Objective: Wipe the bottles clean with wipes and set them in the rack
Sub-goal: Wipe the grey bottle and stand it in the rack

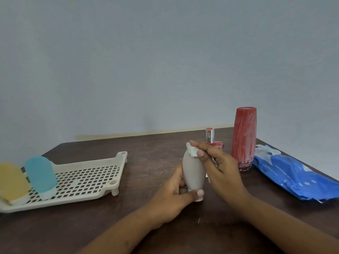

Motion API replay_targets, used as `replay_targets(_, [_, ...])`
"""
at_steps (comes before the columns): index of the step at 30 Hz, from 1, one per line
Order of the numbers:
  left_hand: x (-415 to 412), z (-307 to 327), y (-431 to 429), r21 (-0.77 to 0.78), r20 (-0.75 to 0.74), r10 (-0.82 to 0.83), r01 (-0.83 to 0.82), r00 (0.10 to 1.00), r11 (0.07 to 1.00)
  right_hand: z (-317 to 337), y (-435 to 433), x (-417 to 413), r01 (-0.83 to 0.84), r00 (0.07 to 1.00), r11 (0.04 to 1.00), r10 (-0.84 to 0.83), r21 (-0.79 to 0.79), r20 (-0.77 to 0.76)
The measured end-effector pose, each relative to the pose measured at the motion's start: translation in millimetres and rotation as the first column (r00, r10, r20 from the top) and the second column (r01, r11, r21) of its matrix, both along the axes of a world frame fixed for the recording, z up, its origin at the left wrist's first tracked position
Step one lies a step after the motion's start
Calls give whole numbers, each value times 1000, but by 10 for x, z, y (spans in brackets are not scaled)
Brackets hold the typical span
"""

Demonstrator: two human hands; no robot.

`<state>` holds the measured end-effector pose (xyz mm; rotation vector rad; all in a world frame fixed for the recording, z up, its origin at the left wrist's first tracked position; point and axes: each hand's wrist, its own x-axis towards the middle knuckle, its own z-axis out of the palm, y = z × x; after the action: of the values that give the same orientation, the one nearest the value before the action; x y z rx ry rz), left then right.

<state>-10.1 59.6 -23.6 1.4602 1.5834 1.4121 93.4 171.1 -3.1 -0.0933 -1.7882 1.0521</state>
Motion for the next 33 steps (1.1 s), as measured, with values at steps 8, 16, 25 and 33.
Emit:
replay_targets(8, [23, 40, -20, 20, 84, 22, -24, 996, 1000, -55, 67, -6, 48, 999, 999, -48, 13, 12])
replay_targets(16, [-77, 92, -24, 135, 251, 87, -124, 964, 983, -89, 63, -13, 98, 988, 959, -127, 267, 93])
replay_targets(25, [-80, 95, -27, 162, 301, 91, -144, 949, 976, -92, 81, -17, 57, 980, 916, -126, 397, 152])
replay_targets(33, [73, 69, -35, 34, 175, 5, -11, 985, 999, -20, 169, 37, 314, 940, 869, -342, 383, 5])
